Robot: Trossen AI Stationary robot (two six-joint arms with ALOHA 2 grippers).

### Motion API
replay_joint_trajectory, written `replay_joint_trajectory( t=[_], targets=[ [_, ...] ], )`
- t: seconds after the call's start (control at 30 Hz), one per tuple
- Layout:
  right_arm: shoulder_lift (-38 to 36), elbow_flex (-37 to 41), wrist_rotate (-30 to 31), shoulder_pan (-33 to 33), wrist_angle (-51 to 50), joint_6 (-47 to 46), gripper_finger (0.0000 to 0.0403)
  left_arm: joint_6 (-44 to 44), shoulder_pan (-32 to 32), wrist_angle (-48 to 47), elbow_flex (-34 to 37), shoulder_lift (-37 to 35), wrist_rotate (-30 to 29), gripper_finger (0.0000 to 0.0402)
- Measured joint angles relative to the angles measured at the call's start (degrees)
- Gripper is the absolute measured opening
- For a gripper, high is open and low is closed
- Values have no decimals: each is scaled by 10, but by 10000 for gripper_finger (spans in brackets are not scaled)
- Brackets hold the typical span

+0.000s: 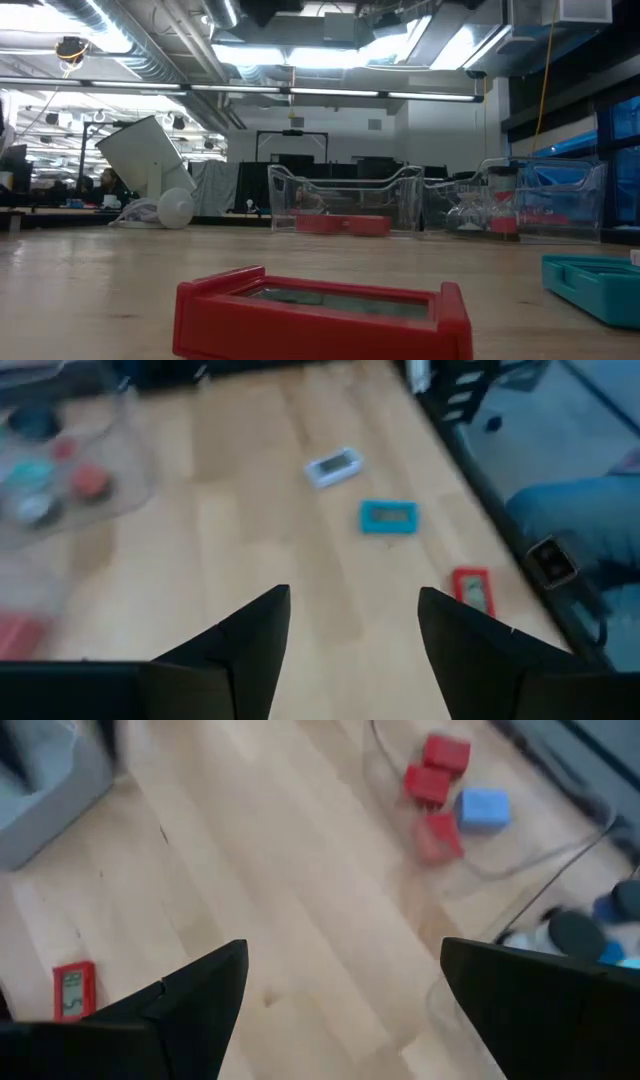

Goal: Pick & Place Office items
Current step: Put the red digital clock into the gray bin

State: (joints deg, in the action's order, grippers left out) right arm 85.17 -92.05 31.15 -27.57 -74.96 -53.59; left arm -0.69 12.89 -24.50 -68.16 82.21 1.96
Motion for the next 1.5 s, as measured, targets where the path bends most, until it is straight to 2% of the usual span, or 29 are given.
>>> replay_joint_trajectory(
  t=[0.17, 0.37, 0.6, 0.97, 1.5],
  targets=[
    [0, 42, 4, -35, 16, -69, 334, -18, 79, 46, 0, 46, -49, 239],
    [0, 71, 17, -60, 52, -118, 334, -84, 128, 100, 0, 121, -50, 276],
    [1, 96, 25, -68, 113, -120, 334, -73, 165, 201, 0, 226, -51, 288],
    [1, 99, 25, -68, 124, -103, 334, -96, 183, 309, 0, 326, -62, 286],
    [1, 99, 25, -68, 126, -72, 334, -104, 183, 305, -2, 376, -70, 287]
  ],
)
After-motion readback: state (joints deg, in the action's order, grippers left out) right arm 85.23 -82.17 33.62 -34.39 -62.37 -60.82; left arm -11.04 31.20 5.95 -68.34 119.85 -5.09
